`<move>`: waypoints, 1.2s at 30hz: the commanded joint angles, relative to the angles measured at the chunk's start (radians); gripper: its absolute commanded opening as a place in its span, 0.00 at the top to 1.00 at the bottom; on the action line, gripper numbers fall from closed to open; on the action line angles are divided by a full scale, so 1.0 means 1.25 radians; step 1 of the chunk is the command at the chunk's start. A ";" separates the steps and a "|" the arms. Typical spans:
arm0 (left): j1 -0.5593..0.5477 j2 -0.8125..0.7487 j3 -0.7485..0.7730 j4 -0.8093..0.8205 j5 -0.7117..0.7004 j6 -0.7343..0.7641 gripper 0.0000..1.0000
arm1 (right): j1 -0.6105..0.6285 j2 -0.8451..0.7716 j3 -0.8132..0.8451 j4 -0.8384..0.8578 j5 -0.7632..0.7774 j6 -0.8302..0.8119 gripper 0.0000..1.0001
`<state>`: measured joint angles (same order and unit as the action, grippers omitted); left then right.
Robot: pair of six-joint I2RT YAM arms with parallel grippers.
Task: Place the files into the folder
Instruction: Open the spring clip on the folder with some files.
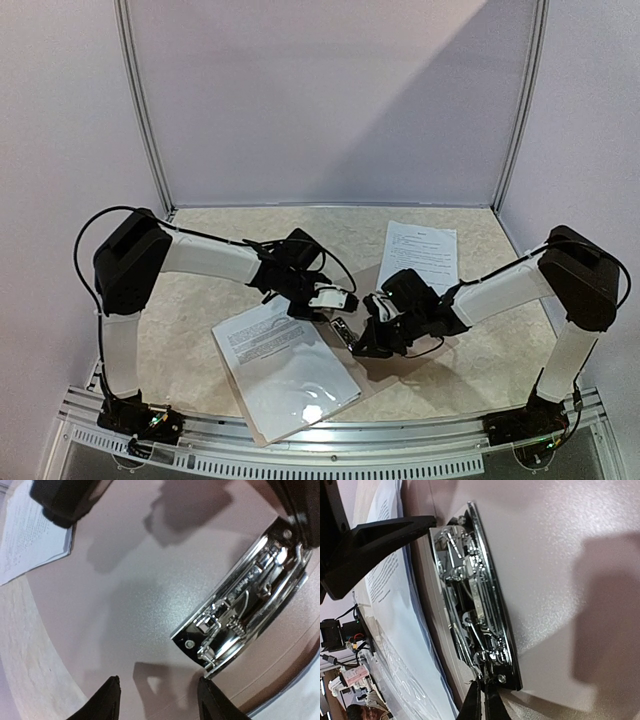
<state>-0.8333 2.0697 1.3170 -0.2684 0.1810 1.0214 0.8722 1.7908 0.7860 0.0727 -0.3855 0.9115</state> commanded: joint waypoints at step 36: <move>-0.017 0.060 -0.086 -0.110 -0.101 0.058 0.46 | -0.039 0.043 0.064 -0.162 0.155 -0.044 0.95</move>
<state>-0.8406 2.0552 1.2778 -0.1959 0.0917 1.0740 0.8474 1.7908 0.8837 -0.0502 -0.2806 0.8669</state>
